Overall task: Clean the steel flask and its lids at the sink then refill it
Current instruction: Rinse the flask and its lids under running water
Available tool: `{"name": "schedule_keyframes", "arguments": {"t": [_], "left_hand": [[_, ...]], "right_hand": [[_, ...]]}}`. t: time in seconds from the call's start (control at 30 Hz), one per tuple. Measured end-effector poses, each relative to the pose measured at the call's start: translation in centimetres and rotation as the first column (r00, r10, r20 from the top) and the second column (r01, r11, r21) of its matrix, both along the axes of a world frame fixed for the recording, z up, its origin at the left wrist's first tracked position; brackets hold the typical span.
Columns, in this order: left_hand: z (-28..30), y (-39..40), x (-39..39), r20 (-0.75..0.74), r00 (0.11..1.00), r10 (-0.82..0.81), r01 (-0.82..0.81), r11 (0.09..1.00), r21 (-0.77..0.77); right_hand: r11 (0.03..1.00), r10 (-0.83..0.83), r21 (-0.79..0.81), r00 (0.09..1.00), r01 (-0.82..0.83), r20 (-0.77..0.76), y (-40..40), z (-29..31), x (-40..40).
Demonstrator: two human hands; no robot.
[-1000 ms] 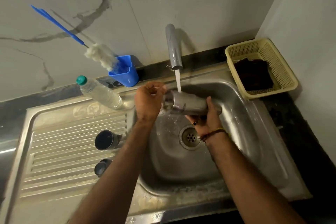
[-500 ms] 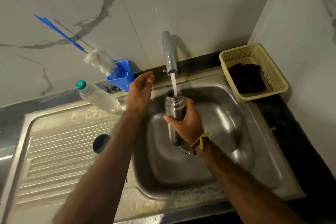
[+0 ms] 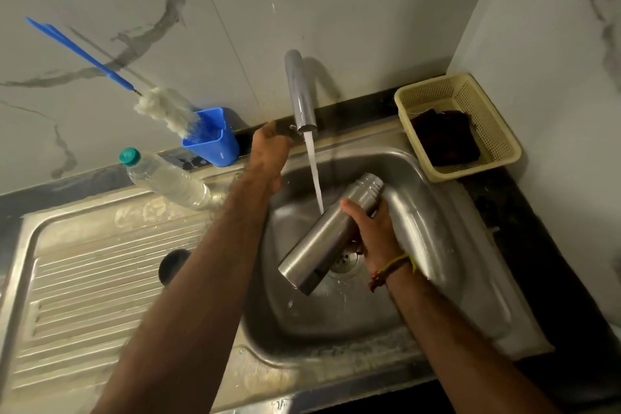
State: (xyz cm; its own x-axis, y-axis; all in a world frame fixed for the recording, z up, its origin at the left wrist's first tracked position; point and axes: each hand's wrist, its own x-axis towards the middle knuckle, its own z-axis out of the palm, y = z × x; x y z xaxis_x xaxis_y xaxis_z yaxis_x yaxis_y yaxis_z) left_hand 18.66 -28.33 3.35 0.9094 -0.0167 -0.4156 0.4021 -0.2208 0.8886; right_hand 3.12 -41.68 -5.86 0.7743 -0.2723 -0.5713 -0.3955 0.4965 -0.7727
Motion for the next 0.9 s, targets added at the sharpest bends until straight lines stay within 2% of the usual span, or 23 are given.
{"name": "schedule_keyframes", "arguments": {"t": [0.13, 0.33, 0.63, 0.9], "left_hand": [[-0.2, -0.4, -0.2, -0.069, 0.997, -0.027, 0.016, 0.989, -0.148], [-0.7, -0.1, -0.6, -0.037, 0.996, -0.080, 0.073, 0.985, -0.159], [-0.3, 0.1, -0.5, -0.046, 0.993, -0.108, 0.101, 0.984, -0.147], [-1.0, 0.5, -0.7, -0.023, 0.995, -0.098, 0.094, 0.987, -0.128]], "right_hand": [[0.968, -0.021, 0.247, 0.992, 0.051, -0.124, -0.2, 0.0, -1.7], [0.847, -0.121, 0.471, 0.952, 0.246, -0.280, 0.5, 0.0, -1.9], [0.706, -0.199, 0.615, 0.932, 0.351, -0.303, 0.7, 0.6, -0.5], [0.739, -0.213, 0.569, 0.926, 0.361, -0.310, 0.6, 1.5, -0.3]]}}
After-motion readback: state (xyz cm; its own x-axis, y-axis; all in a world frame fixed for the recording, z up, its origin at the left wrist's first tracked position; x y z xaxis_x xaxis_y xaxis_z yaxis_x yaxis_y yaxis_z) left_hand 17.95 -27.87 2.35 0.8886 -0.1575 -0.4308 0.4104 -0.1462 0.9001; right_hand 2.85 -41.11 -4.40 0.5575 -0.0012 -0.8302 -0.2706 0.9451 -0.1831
